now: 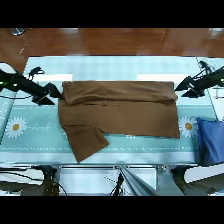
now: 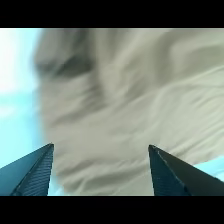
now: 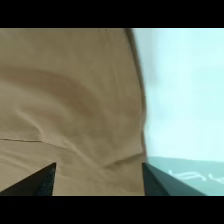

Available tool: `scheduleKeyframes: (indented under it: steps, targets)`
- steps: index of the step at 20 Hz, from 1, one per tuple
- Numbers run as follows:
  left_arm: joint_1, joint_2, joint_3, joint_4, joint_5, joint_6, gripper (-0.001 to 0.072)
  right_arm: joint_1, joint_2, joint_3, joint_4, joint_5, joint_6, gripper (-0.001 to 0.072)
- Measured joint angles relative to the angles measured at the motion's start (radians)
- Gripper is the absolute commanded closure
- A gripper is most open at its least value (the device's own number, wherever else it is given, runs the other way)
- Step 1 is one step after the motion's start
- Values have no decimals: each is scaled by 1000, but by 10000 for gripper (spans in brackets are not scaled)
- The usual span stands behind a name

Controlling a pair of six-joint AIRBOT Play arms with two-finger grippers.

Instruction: Fold the shirts.

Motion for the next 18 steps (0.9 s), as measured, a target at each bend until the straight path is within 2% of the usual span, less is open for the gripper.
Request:
scheduleKeyframes:
  steps: [3,6,10,14,18]
  targets:
    - [62,129,-153,48,2,-13,3,-43,148,-140,9,-79,-3,89]
    - [103,261,-368,33,58,-14,3,-62,308,-352,78,-145,-59,89]
    - [118,373,-602,-102,135,26,3,-71,475,-620,180,-232,-123,90]
    - [68,411,-739,-243,185,100,4,-73,550,-747,228,-260,-159,89]
    - [-31,420,-808,-305,248,127,4,-77,571,-781,257,-250,-166,89]
